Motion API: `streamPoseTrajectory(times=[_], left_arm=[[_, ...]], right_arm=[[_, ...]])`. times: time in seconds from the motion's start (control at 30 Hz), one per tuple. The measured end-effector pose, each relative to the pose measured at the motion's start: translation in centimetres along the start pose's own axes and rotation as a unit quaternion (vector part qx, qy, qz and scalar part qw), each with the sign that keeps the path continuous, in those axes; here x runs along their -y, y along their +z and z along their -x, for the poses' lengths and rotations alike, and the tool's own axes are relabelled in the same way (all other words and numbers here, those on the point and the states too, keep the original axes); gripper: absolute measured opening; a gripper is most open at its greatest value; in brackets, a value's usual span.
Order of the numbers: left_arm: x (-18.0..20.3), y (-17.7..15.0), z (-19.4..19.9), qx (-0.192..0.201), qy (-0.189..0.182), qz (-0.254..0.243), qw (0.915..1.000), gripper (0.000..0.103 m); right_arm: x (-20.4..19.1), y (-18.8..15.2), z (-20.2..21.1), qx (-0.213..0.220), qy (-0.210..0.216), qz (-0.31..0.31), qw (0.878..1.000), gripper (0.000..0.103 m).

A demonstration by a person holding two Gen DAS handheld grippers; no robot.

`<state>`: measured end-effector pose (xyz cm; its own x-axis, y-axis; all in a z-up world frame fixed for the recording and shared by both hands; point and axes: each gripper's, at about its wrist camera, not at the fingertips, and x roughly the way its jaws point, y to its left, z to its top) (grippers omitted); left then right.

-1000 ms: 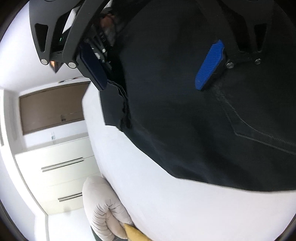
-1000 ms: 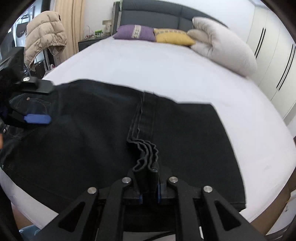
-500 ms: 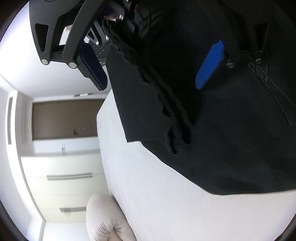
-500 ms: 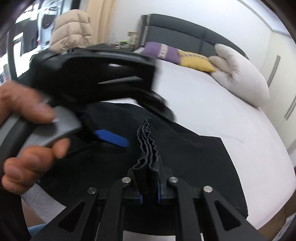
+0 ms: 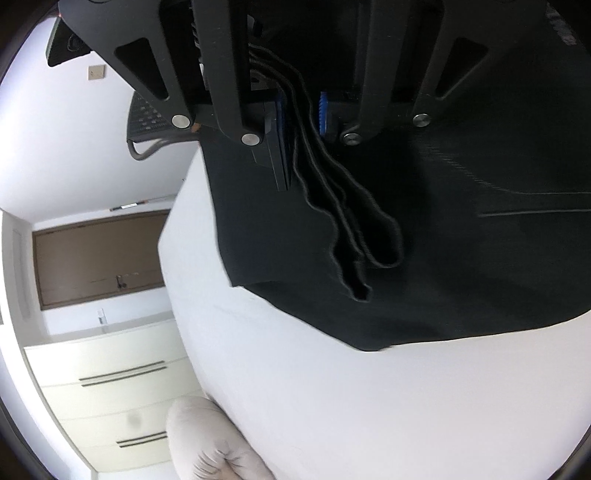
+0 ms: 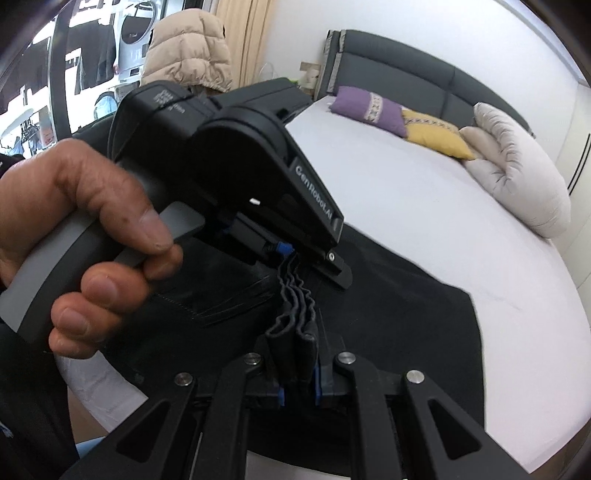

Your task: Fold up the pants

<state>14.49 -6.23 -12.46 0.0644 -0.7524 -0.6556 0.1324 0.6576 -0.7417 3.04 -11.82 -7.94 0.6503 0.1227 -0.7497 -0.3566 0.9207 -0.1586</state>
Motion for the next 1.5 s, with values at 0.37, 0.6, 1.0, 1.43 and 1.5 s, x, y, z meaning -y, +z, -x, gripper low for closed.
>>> streamPoseTrajectory(times=[0.37, 0.6, 1.0, 1.43, 1.5], left_arm=[[-3.8, -0.5, 1.6, 0.04, 0.073, 0.021, 0.9963, 0.015], [1.2, -1.0, 4.7, 0.104, 0.129, -0.061, 0.9843, 0.015], [2.2, -5.4, -2.3, 0.039, 0.136, -0.144, 0.9795, 0.015], [6.7, -6.3, -7.1, 0.046, 0.182, -0.182, 0.9652, 0.015], [7.2, -6.2, -7.5, 0.049, 0.183, -0.184, 0.9645, 0.015]], right_arm=[[1.5, -1.4, -2.4, -0.073, 0.153, -0.085, 0.982, 0.068], [12.4, -3.5, 1.5, -0.056, 0.352, -0.224, 0.907, 0.048], [30.2, -3.9, -10.4, -0.084, 0.39, -0.38, 0.835, 0.024], [29.0, -8.8, -13.5, -0.154, 0.407, -0.414, 0.8, 0.001], [28.1, -9.8, -12.0, -0.164, 0.413, -0.402, 0.801, 0.002]])
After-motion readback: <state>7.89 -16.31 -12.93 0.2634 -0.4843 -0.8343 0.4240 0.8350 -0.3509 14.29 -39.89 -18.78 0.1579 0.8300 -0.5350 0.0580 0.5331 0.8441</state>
